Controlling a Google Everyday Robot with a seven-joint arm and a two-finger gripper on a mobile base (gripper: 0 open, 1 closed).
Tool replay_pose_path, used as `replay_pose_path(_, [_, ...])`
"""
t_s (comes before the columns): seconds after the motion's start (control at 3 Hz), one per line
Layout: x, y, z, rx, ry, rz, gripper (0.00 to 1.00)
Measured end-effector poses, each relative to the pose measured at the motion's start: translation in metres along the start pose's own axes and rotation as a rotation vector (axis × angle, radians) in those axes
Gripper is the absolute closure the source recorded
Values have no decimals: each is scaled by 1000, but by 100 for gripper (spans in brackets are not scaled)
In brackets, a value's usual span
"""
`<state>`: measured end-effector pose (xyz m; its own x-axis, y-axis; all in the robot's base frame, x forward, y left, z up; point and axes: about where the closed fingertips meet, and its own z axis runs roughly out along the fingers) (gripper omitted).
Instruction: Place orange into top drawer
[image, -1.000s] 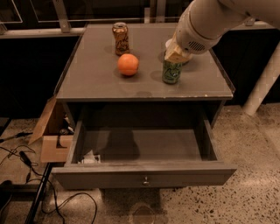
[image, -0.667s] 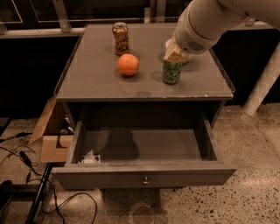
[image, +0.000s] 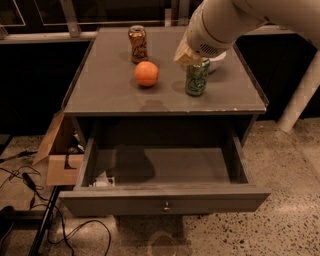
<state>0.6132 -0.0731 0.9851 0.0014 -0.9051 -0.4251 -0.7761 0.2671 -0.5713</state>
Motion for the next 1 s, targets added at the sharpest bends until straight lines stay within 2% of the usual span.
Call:
replay_pose_path(0.33, [-25, -7, 21, -3, -56, -18, 96])
replay_pose_path(0.67, [-42, -8, 39, -23, -91, -32, 82])
replay_pose_path(1.0, [-50, -7, 57, -50, -108, -35, 59])
